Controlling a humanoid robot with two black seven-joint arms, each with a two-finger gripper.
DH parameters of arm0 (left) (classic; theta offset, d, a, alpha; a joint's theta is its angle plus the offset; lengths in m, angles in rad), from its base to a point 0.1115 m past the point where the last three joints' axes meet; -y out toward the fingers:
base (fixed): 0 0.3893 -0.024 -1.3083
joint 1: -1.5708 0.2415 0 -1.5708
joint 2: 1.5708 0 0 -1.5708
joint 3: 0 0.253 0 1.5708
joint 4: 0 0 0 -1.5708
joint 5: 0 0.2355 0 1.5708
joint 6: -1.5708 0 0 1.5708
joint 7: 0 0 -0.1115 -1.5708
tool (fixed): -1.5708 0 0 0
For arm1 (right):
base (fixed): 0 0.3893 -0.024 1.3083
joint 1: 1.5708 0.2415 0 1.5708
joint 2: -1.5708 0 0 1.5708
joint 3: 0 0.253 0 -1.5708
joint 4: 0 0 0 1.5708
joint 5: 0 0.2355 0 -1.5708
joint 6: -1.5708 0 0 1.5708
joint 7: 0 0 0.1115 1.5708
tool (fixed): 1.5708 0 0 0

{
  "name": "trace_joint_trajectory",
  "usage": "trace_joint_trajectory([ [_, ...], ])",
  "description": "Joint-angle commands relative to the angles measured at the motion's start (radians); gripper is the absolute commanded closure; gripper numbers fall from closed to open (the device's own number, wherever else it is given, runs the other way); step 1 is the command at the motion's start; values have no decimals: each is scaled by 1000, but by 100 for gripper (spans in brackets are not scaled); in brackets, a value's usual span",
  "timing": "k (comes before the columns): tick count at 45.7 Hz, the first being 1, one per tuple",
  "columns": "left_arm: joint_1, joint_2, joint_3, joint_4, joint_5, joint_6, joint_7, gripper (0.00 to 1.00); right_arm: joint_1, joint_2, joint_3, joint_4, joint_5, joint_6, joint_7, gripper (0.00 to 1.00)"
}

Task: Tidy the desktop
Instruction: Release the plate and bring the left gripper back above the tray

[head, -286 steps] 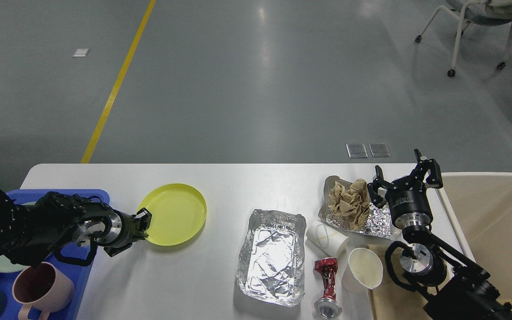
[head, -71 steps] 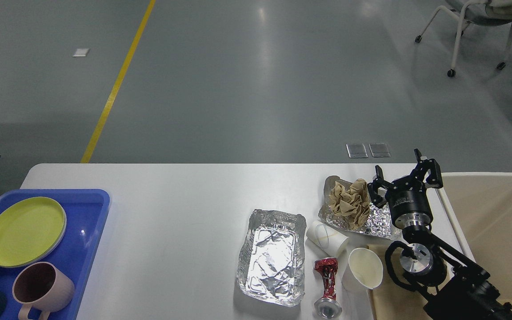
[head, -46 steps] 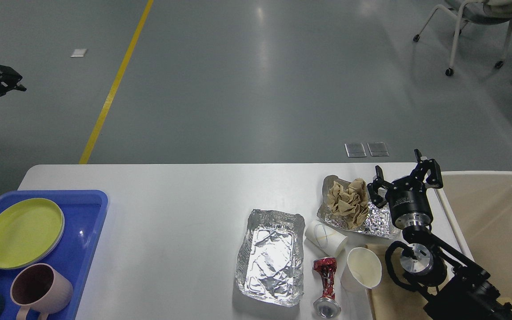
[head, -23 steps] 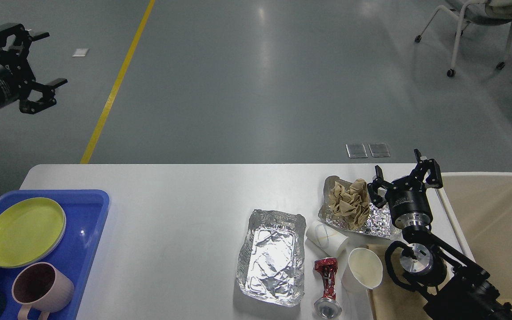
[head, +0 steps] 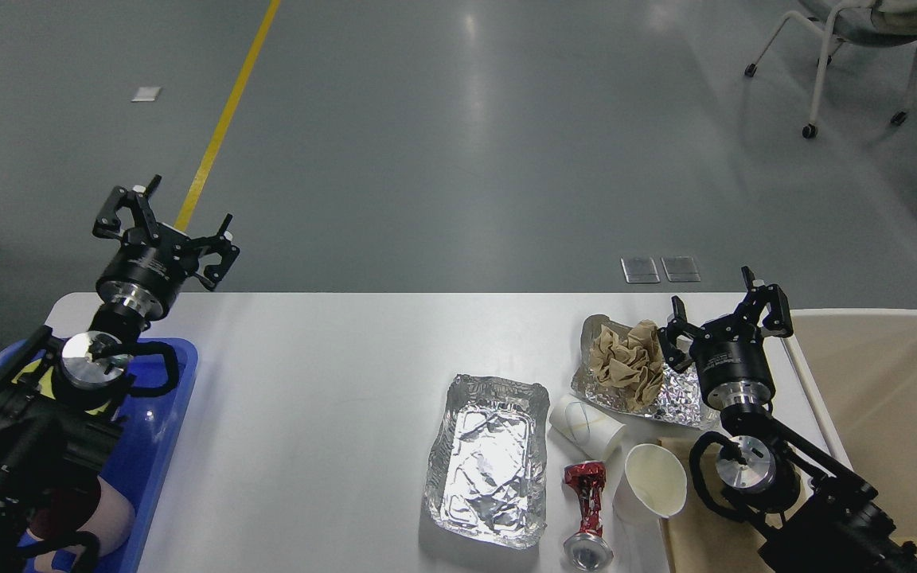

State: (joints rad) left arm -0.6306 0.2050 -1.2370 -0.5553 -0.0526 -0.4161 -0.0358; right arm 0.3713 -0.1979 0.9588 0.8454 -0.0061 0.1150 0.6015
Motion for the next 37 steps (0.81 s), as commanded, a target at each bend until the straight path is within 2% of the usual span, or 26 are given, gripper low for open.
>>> trace_joint_trajectory([
  [1,54,-119,-108,-1,94,-1,-10,4,0,0,0,0,0,0,0,0],
  [5,72,-127,-130,-1,114,-3,-25,4,0,0,0,0,0,0,0,0],
  [12,61,-124,-113,-1,114,-13,-104,4,0,0,0,0,0,0,0,0],
  [16,68,-122,-111,-5,123,-24,-104,4,0,0,0,0,0,0,0,0],
  [22,104,-101,-111,-35,126,-108,-95,4,0,0,0,0,0,0,0,0],
  [24,132,-96,-111,-70,126,-107,-92,4,0,0,0,0,0,0,0,0],
  [29,210,-95,-131,-161,129,-81,-53,4,0,0,0,0,0,0,0,0],
  [35,229,-64,-145,-193,131,-78,-53,4,0,0,0,0,0,0,0,0],
  [37,230,-52,-148,-193,129,-78,-65,4,0,0,0,0,0,0,0,0],
])
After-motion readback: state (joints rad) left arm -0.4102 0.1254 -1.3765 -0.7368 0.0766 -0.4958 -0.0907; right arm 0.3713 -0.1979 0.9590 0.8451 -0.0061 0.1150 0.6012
